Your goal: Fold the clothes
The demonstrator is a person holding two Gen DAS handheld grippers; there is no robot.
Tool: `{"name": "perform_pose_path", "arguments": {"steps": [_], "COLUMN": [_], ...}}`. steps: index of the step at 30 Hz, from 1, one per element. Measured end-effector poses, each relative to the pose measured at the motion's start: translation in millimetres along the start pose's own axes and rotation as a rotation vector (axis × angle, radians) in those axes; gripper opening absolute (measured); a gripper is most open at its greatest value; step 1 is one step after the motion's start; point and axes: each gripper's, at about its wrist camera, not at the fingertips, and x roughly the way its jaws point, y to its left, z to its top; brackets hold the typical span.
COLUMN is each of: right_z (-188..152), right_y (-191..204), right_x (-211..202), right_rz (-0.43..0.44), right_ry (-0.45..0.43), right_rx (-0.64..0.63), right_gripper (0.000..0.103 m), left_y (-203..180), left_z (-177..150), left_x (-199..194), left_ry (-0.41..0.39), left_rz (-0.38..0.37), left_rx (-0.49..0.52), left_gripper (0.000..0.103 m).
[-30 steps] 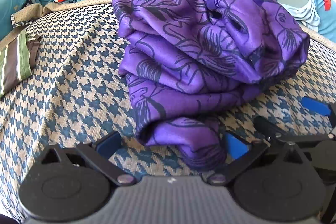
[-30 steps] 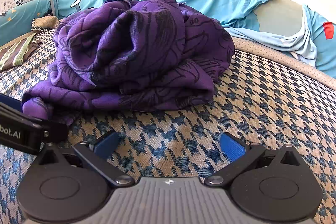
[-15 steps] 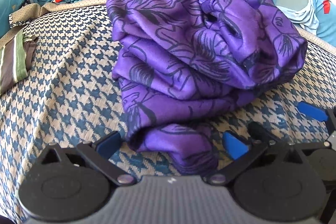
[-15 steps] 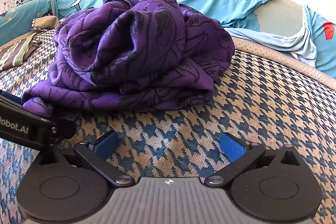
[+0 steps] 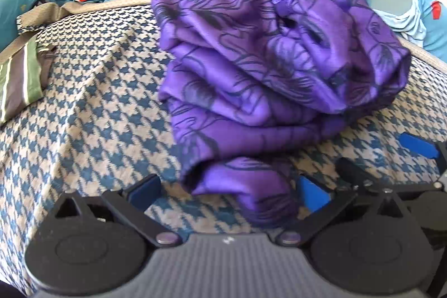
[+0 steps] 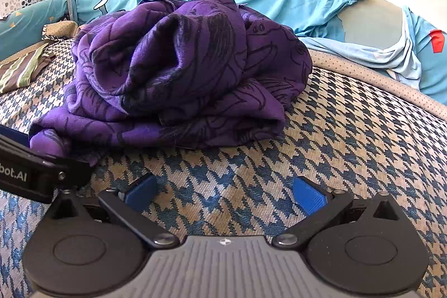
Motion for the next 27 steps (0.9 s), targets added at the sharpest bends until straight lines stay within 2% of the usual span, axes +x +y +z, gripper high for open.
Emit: {"name": "perform_pose_path", "arguments": {"steps": [13,18,22,27], "right_z": [-0.2,-0.4,-0.6,-0.4], "right_y": [-0.6,-0.6,-0.5,-0.8], "right_x": [-0.4,-0.3,-0.4,-0.3], "right_rz": [0.0,0.001,0.0,0.001], "right_ry": [0.0,0.0,0.0,0.0], "right_rx": [0.001,0.001,0.001,0.001], "right_gripper": [0.103,0.103,0.103,0.103], "left_y": [8.1,24.2,34.1,37.6], "left_z": [3.7,9.8,14.7,15.1], "left_x": [-11.5,-12.6,-12.7,-13.1], "left_ry": [0.044,0.075,0.079,0.068], "left_rz": [-0.061,-0.098,-0.081,-0.078], "left_rx": [-0.039,-0.095,-0.141,-0.144], "left_gripper": [0.103,0.103,0.103,0.103]}}
